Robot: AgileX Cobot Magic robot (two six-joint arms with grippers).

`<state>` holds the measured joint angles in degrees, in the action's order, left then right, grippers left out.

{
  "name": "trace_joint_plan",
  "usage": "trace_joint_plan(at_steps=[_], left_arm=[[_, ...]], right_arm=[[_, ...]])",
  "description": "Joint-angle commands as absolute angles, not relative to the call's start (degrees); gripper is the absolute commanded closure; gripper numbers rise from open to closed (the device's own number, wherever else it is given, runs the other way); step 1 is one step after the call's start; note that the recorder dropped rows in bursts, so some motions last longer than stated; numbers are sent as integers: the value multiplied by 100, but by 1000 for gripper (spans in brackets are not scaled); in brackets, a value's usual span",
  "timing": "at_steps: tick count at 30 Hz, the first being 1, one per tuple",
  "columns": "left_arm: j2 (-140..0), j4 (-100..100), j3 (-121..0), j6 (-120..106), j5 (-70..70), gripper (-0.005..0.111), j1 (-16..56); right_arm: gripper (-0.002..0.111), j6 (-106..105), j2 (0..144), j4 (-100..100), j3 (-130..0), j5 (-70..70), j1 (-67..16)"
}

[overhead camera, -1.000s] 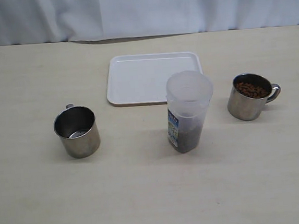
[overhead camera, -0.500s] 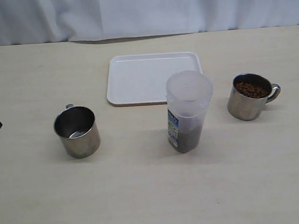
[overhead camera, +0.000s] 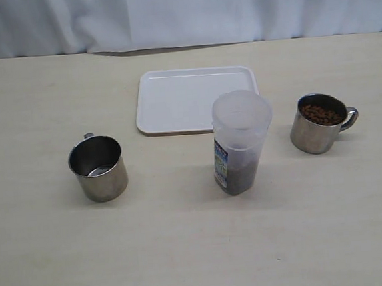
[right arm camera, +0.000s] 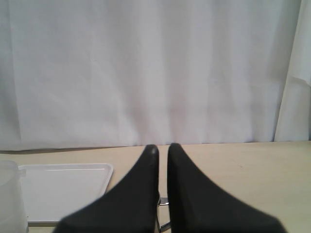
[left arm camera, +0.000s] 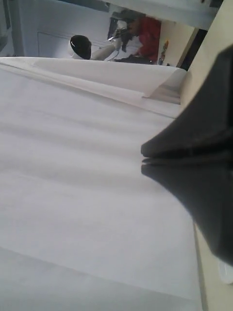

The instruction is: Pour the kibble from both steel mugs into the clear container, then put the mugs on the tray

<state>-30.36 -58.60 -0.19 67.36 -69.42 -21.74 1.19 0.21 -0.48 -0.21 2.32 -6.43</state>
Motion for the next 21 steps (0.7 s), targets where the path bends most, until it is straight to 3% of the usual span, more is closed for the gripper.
trace_joint_plan(at_steps=[1,10,15,21], left_arm=[[-2721,-5381,0,6766,-6477,107,-1825],[-501,-4388,0,6616,-2064,107,6],[0,-4433,0,6616,-276,107,273],[0,-4433,0,6616,859,107,273]], right_arm=[[103,79,0,-43,0,183,-617],[103,79,0,-43,0,183,-617],[103,79,0,-43,0,183,-617],[103,79,0,-43,0,183,-617]])
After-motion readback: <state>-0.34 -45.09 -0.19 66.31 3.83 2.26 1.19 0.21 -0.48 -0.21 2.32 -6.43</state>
